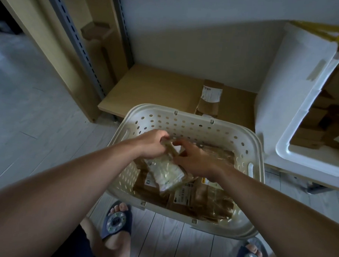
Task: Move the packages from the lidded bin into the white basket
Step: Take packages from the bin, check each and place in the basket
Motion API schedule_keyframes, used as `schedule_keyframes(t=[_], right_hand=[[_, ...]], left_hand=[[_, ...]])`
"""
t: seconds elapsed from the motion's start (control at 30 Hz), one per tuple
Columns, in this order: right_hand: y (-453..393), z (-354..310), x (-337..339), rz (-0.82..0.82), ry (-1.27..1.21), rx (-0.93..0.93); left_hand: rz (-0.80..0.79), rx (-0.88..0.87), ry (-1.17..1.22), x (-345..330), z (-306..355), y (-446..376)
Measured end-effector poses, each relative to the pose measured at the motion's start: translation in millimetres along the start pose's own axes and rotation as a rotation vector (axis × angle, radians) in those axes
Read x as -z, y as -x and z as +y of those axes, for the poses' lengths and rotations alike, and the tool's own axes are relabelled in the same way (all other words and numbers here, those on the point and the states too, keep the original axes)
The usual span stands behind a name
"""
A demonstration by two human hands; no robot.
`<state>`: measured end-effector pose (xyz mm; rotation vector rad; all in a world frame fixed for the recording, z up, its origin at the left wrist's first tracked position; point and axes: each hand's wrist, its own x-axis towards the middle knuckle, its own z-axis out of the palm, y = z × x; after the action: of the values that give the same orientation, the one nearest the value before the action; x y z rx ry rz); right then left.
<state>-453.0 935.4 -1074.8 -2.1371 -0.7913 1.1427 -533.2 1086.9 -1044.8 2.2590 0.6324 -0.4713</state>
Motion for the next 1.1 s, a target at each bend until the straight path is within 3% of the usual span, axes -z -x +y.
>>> schedule_keyframes(t=[0.1,0.23,0.43,0.53,0.73,0.9,1.1], right_hand=[[-9.2,3.5,-16.4,-0.121,-0.055,-0.044],[-18.5,8.6,-37.0,-0.144,-0.080,-0.067],[-32.6,26.5,-68.8,0.020,-0.035,-0.190],[-32.6,33.0,-77.9,0.046,-0.092,-0.285],[-38.7,36.1,-105.2,0.269,-0.261,-0.372],[-51.1,45.6,-99.0,0.373,-0.221,-0.418],[-54.9,48.2,-110.4,0.115,-0.087,-0.371]], left_hand=[[-0.102,0.017,-0.074,-3.1,-18.1,-2.0],[-0.162,0.106,-0.159,-7.3,-45.1,-5.3],[-0.145,0.282,-0.224,-27.5,-79.7,-8.0],[-0.077,0.260,-0.266,-41.7,-84.1,-9.5],[-0.093,0.255,-0.268,-45.9,-92.5,-21.6],[-0.064,0.283,-0.186,-55.8,-97.9,-28.6],[-0.140,0.287,-0.227,-66.6,-103.9,-31.9]])
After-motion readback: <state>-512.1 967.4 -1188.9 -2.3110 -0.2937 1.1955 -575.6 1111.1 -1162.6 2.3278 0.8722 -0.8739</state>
